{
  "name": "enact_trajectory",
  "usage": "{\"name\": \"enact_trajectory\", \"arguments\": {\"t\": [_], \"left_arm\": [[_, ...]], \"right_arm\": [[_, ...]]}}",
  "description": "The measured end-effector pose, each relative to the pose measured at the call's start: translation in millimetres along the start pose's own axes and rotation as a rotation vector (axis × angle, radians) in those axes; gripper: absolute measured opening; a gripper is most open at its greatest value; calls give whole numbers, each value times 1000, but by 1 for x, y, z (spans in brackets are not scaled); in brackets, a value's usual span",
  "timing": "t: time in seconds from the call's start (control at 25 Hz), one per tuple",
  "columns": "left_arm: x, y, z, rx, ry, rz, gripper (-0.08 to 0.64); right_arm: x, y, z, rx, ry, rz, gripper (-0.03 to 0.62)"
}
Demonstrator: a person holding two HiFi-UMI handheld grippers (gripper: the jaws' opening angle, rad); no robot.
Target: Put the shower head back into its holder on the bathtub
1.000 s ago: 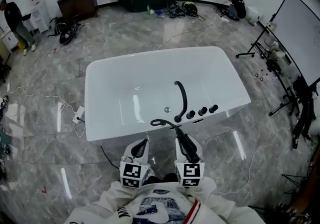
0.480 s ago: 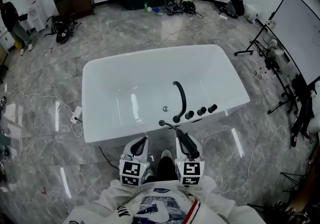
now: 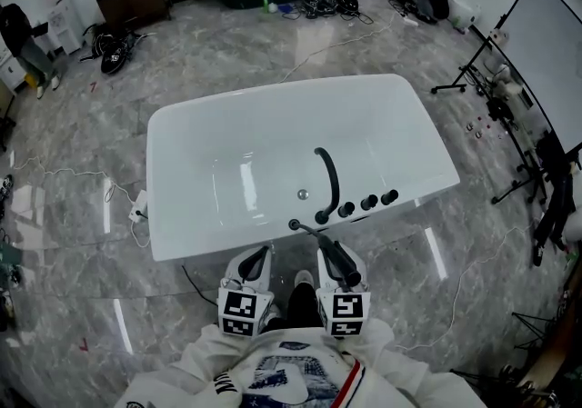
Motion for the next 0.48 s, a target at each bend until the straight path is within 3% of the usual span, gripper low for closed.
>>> {"name": "enact_trajectory", "arguments": {"t": [0.48], "left_arm": [[12,-2,-28,16,-47,23,2]], "right_arm": [[-6,3,-38,16,-78,7,137]]}}
Point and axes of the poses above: the fingertips, and each gripper's own axes: z backward along the fingers, x to its left, y out of its underside, the point moved 5 cm from there along z, backward along the fingers, and after that the axes turned 12 degrees about z, right-handed, at the moved point
